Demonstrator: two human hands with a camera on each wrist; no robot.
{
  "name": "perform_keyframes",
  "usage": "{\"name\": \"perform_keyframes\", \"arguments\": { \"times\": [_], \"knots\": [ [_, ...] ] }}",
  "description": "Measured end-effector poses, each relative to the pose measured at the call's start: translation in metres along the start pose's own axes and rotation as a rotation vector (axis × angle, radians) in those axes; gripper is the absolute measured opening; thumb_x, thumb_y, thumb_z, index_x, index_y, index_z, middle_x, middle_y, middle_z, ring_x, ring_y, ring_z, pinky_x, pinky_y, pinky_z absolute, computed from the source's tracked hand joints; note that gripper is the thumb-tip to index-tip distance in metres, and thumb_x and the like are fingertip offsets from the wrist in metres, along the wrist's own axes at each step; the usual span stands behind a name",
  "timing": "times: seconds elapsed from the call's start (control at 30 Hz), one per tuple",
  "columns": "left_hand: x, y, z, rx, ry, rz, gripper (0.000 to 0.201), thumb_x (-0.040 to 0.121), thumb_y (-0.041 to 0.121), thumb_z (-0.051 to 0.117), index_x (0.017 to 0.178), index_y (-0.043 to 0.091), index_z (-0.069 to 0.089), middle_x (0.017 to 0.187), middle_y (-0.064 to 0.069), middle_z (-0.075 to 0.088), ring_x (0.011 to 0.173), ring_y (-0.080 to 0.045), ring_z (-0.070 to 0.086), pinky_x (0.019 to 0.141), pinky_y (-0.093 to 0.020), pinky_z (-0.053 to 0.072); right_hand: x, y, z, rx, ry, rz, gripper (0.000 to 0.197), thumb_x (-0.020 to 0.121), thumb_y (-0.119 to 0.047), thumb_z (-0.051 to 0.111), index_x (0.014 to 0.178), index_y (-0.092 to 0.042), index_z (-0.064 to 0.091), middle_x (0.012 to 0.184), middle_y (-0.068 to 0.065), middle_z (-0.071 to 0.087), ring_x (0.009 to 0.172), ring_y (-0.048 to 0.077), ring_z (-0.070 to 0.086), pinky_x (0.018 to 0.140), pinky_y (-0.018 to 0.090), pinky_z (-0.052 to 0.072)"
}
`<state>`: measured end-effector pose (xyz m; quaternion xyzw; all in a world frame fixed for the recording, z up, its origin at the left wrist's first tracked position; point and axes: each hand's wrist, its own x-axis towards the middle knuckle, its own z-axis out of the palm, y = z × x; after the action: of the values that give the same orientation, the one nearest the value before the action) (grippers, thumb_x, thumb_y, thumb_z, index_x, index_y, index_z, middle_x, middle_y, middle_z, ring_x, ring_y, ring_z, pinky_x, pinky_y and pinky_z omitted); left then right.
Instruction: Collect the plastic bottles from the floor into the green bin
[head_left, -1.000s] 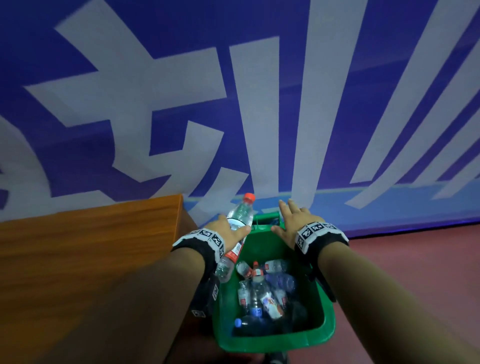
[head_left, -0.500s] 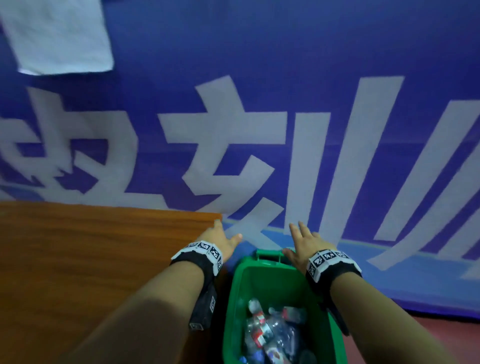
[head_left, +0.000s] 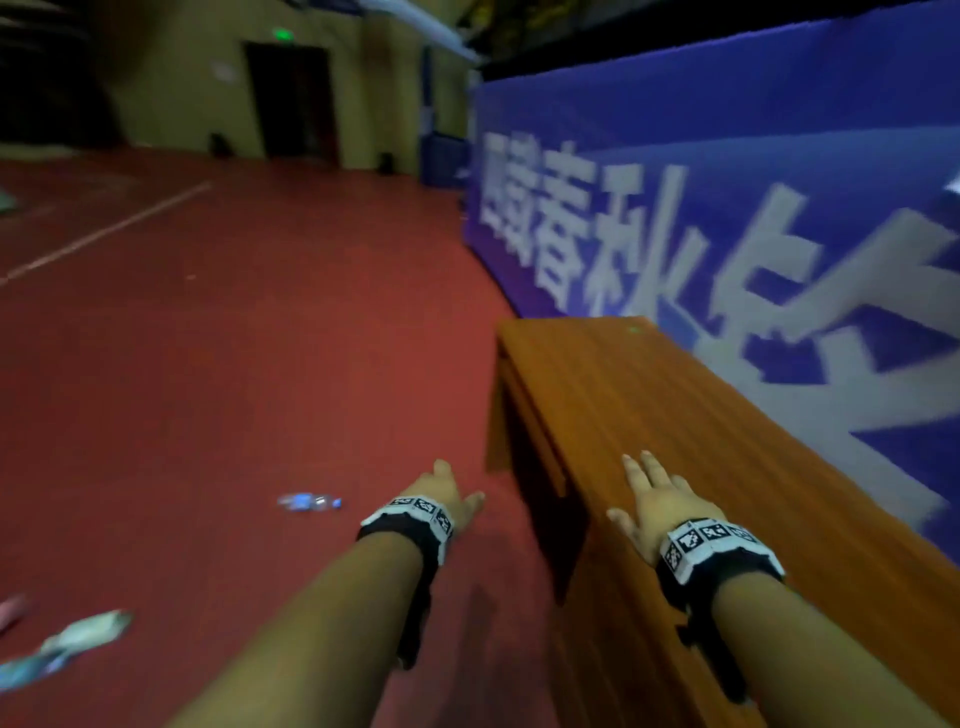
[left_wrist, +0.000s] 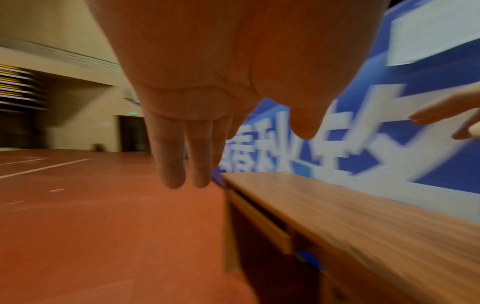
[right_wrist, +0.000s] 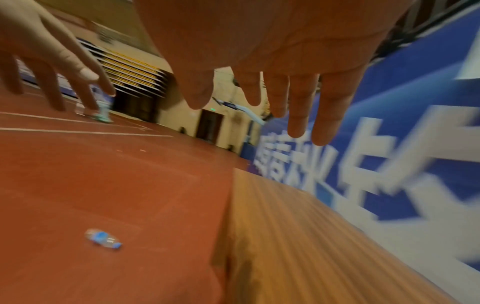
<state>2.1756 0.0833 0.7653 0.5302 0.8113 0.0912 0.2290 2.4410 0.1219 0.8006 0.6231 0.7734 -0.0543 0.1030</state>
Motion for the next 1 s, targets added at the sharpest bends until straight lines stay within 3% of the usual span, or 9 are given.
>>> {"name": "perform_keyframes", "arguments": {
  "times": [0.17,0.27,0.4,0.5,0.63,0.7,0.8,1.0],
  "knots": [
    [-0.016,-0.197,-0.053,-0.138,0.133,-0.398,0.076,0.092,0.058,0.048,0.146,0.01,0.024,0.145,-0.02,0.043,0.126,-0.038,0.05,0.105,-0.043,0.04,0.057,-0.198,-0.013,-0.154,0.049,-0.371,0.073,0.101,-0.052,0.036,0.157,-0.027,-0.003,0.165,-0.008,-0.007,0.144,0.021,0.023,0.101,0.043,0.045],
    [-0.041,-0.282,-0.071,-0.149,0.162,-0.618,0.079,0.095,0.055,0.047,0.15,0.008,0.017,0.144,-0.018,0.045,0.131,-0.037,0.045,0.106,-0.043,0.038,0.074,-0.309,-0.006,-0.213,0.028,-0.59,0.074,0.1,-0.052,0.038,0.157,-0.028,-0.002,0.164,-0.009,-0.007,0.145,0.022,0.021,0.101,0.044,0.045],
    [-0.059,-0.374,-0.095,-0.163,0.195,-0.819,0.073,0.093,0.057,0.047,0.144,0.009,0.025,0.14,-0.02,0.044,0.131,-0.037,0.043,0.108,-0.046,0.037,0.094,-0.441,0.01,-0.244,0.033,-0.826,0.074,0.099,-0.052,0.039,0.157,-0.029,-0.001,0.164,-0.008,-0.005,0.143,0.02,0.023,0.097,0.041,0.048],
    [-0.044,-0.431,-0.125,-0.2,0.239,-0.888,0.071,0.092,0.053,0.05,0.144,0.011,0.025,0.137,-0.018,0.046,0.123,-0.034,0.051,0.1,-0.042,0.045,0.122,-0.522,0.015,-0.247,0.005,-0.912,0.075,0.099,-0.051,0.041,0.157,-0.029,-0.001,0.164,-0.008,-0.007,0.144,0.021,0.022,0.098,0.041,0.049],
    [0.02,-0.479,-0.176,-0.215,0.227,-0.937,0.066,0.092,0.05,0.053,0.142,0.014,0.027,0.136,-0.016,0.047,0.114,-0.031,0.058,0.091,-0.038,0.048,0.188,-0.605,0.002,-0.217,-0.015,-0.934,0.078,0.098,-0.047,0.046,0.158,-0.027,0.0,0.165,-0.005,-0.008,0.145,0.023,0.02,0.102,0.043,0.047],
    [0.066,-0.496,-0.204,-0.221,0.234,-0.927,0.069,0.089,0.055,0.054,0.138,0.014,0.031,0.135,-0.016,0.049,0.114,-0.033,0.058,0.096,-0.043,0.048,0.222,-0.641,-0.009,-0.201,-0.024,-0.922,0.079,0.098,-0.046,0.047,0.158,-0.026,-0.001,0.165,-0.004,-0.009,0.145,0.023,0.02,0.102,0.043,0.046],
    [0.132,-0.523,-0.236,-0.221,0.25,-0.889,0.083,0.085,0.06,0.054,0.147,0.014,0.024,0.141,-0.016,0.045,0.125,-0.037,0.051,0.104,-0.051,0.042,0.27,-0.687,-0.018,-0.19,-0.012,-0.915,0.08,0.098,-0.044,0.047,0.158,-0.025,-0.002,0.164,-0.002,-0.01,0.145,0.024,0.019,0.101,0.043,0.046],
    [0.214,-0.581,-0.263,-0.21,0.169,-0.879,0.087,0.089,0.058,0.054,0.152,0.013,0.014,0.15,-0.016,0.034,0.131,-0.036,0.046,0.106,-0.048,0.042,0.334,-0.743,-0.01,-0.257,-0.085,-0.89,0.081,0.098,-0.045,0.049,0.158,-0.025,-0.003,0.164,-0.004,-0.011,0.143,0.023,0.022,0.099,0.039,0.047]
  ]
}}
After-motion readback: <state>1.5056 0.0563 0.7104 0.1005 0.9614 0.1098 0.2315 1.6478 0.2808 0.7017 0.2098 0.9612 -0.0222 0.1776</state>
